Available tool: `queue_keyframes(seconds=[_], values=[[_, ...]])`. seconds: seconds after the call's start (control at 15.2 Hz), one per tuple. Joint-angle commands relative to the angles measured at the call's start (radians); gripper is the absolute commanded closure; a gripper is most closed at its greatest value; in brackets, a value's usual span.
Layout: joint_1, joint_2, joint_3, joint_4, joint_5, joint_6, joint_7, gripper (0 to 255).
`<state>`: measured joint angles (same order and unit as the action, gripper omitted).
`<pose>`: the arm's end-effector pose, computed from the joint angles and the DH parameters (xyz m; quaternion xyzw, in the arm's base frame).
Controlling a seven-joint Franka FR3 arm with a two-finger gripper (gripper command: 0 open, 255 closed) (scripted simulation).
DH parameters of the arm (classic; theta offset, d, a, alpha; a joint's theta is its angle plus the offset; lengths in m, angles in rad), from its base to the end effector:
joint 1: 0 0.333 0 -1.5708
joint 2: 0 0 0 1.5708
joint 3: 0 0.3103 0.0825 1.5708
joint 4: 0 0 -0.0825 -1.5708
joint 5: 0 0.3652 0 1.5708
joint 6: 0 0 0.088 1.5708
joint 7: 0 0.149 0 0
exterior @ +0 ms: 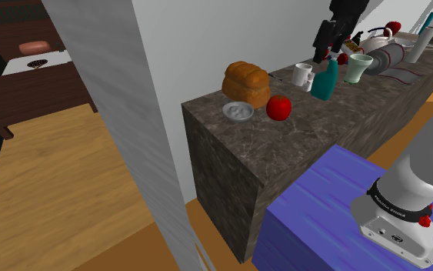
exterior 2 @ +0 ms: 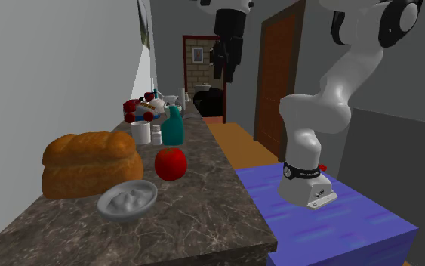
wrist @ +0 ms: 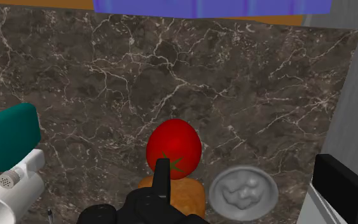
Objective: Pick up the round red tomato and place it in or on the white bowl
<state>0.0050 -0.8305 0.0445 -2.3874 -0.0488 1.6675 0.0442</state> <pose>0.2944 0.0107 0.5525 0.9977 -0.0027 0.0566 0.0386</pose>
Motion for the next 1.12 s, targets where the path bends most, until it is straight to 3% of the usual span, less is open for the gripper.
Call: queue_keyframes(seconds=[0.0,0.33,0.66,0.86,1.06], values=[[0.0,0.0,0.0,0.0,0.0,0.0,0.0,0],[0.059,-0.035,-0.216,-0.144,-0.034,0.188,-0.335,0],[0.146,0.04,-0.459,-0.191,-0.042,0.359,-0.692,0],[0.236,0.129,-0.619,-0.173,-0.016,0.443,-0.92,0],[0.37,0.237,-0.796,-0.122,0.048,0.502,-1.163,0]])
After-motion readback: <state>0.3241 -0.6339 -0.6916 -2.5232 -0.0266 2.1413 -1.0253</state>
